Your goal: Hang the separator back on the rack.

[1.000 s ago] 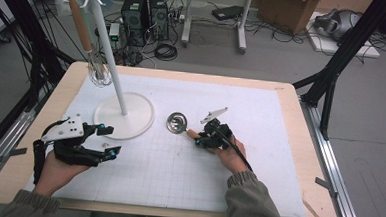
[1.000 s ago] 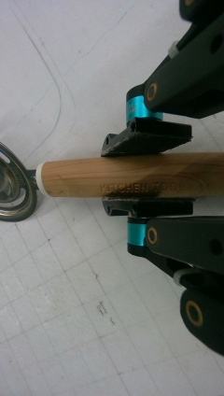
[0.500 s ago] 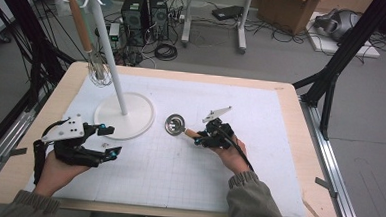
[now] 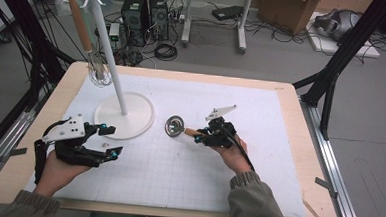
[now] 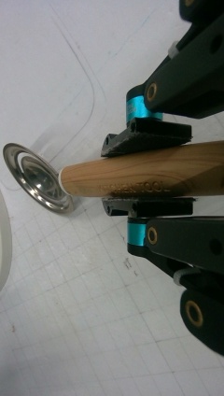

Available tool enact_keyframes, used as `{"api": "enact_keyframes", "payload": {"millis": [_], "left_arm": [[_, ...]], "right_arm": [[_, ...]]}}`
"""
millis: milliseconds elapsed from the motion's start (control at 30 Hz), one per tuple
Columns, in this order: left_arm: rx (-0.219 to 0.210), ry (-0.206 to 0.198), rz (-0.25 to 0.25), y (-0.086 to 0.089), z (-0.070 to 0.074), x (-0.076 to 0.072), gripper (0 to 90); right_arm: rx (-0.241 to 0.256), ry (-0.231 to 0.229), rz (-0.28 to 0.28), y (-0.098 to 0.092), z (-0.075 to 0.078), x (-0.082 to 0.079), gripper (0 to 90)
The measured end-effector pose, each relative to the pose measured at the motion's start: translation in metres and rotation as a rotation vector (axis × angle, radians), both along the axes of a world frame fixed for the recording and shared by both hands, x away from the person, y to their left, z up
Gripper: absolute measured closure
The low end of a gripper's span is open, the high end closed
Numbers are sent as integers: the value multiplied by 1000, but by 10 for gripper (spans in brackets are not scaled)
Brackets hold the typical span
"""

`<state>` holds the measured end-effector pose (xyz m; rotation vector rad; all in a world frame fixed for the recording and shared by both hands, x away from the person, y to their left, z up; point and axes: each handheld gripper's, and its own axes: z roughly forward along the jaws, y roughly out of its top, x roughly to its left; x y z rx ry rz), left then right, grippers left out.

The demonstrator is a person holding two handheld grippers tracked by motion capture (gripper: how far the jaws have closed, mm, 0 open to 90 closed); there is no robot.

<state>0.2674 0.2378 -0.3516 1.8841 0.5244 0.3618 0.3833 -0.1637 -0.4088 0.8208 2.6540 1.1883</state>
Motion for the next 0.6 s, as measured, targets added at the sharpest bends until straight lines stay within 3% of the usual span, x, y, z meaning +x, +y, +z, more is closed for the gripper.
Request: {"api": "enact_keyframes", "payload": {"millis": [433,600], "left_arm": [[-1,-3,-3,-2,2,1,308],[-2,-6,-5,-3,3,1,308]], "right_arm": [[39,-19,1,-1,11,-5,705],[22,-9,3,-2,10,-3,705]]}}
